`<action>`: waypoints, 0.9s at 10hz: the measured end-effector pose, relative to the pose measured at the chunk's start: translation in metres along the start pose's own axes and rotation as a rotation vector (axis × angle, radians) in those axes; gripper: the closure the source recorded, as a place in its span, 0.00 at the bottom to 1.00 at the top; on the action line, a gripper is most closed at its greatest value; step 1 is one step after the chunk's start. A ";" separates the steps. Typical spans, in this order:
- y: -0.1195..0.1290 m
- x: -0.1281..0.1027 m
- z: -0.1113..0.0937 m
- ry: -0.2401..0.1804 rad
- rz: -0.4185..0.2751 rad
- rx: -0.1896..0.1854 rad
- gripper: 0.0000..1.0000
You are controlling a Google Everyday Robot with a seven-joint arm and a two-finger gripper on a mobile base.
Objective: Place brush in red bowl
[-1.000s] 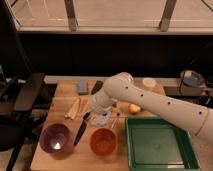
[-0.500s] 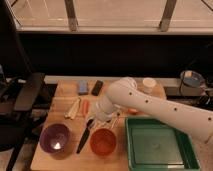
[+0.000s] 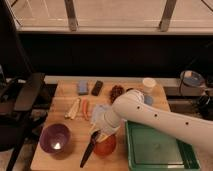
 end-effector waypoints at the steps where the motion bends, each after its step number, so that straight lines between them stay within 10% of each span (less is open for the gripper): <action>1: 0.006 0.000 0.008 -0.016 0.013 0.002 1.00; 9: 0.023 -0.011 0.050 -0.109 0.073 0.013 1.00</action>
